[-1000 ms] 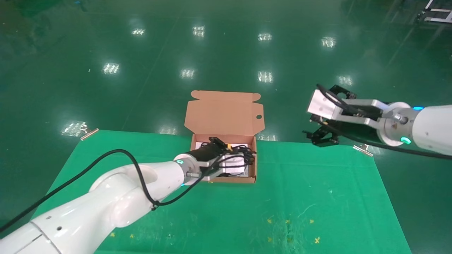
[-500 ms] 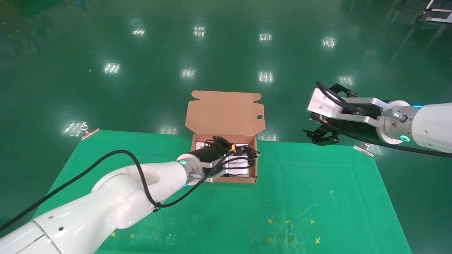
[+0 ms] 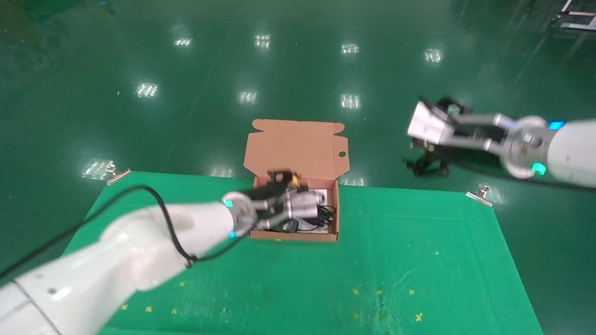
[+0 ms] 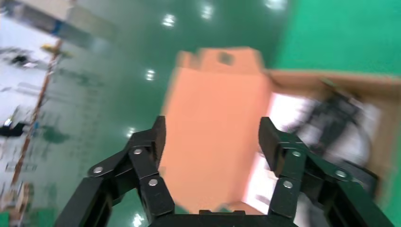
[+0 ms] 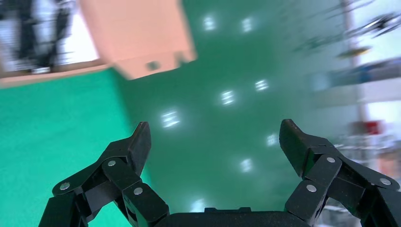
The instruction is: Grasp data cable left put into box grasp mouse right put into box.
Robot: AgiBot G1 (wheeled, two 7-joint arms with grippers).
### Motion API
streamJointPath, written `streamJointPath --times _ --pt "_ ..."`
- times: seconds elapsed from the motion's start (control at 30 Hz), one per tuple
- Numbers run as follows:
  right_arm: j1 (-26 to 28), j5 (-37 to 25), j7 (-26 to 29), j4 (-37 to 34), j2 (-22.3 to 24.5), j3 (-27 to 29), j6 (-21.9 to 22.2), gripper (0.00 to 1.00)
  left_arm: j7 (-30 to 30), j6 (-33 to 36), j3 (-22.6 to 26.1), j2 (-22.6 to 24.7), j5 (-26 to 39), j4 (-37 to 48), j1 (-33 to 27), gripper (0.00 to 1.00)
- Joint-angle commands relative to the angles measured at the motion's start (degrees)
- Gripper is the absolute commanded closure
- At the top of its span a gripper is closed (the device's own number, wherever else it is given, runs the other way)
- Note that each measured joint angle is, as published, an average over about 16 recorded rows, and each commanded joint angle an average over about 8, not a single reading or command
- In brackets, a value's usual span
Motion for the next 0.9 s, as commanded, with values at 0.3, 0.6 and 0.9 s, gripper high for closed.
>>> streamJointPath --times 0.3,0.6,0.9 --pt "5.54 -2.41 -5.83 -0.55 -2.07 0.65 -4.07 0.0 -4.31 3.33 -5.83 -4.59 -6.79 -5.5 -3.2 0.0" --pt "-0.71 6.33 -9.97 -0.84 -1.07 8.3 -10.13 0.0 -0.82 11.83 -11.96 -9.64 -18.37 -7.66 0.26 0.0" --pt "-7.37 15.35 -13.24 -1.1 0.07 16.07 -15.57 0.0 2.36 19.22 -17.15 -13.93 -28.3 -9.42 3.41 0.0"
